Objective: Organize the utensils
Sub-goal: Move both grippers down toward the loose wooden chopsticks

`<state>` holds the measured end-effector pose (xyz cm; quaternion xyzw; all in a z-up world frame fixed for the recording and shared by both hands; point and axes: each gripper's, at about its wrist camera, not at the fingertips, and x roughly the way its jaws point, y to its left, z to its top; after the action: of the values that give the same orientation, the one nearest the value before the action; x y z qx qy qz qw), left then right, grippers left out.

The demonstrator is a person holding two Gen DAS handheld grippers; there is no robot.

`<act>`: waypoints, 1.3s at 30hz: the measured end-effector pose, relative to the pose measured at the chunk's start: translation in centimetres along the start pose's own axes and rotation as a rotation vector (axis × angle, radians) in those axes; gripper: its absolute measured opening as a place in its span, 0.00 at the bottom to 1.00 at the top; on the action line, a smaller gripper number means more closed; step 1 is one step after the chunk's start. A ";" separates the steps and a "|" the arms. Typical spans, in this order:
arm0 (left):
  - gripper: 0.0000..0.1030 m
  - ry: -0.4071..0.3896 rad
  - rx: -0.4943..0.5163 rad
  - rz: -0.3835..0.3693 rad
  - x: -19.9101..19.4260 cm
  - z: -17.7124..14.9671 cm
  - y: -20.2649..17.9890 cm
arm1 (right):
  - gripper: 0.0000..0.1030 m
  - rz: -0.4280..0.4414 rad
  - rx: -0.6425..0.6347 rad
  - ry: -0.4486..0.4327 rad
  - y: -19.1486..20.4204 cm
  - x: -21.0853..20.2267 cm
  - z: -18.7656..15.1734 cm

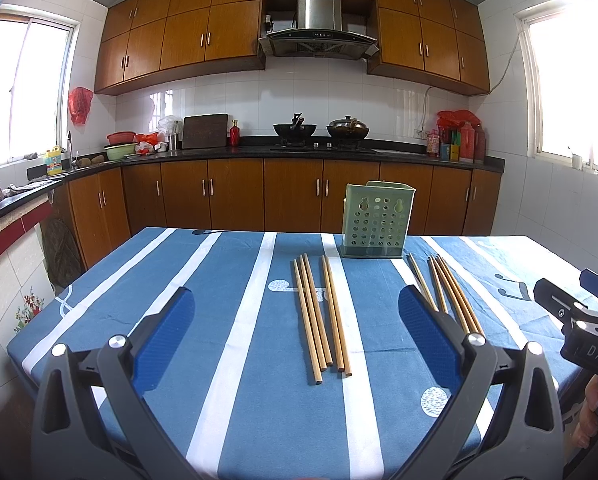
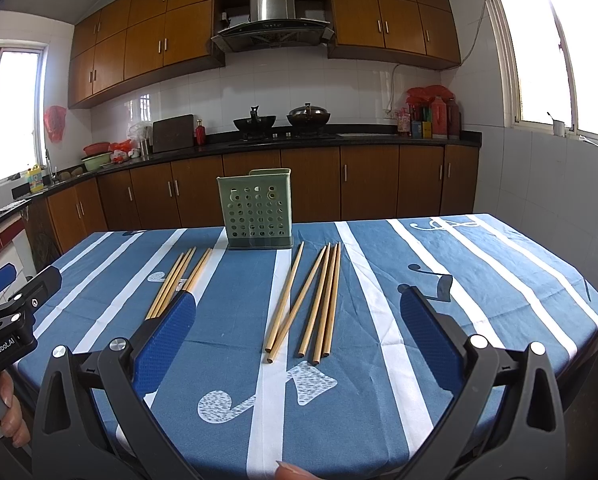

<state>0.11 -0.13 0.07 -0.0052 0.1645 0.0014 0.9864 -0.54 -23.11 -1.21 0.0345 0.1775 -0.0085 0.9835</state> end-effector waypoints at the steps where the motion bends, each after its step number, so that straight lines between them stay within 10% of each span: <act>1: 0.96 0.000 0.000 0.000 0.0 0.0 0.0 | 0.98 0.000 0.000 0.000 0.0 0.0 0.0; 26: 0.96 0.022 0.000 0.006 0.8 0.0 -0.4 | 0.98 -0.006 0.009 0.024 -0.1 0.9 -0.6; 34: 0.96 0.138 -0.015 0.048 4.5 -0.1 1.0 | 0.98 -0.032 0.097 0.161 -2.8 4.9 -0.2; 39: 0.96 0.244 -0.073 0.043 7.6 0.2 3.1 | 0.78 -0.060 0.153 0.296 -5.0 9.3 0.0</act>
<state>7.36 2.94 -2.28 -0.0379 0.2834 0.0280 0.9579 8.02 -28.09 -4.80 0.1047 0.3202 -0.0460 0.9404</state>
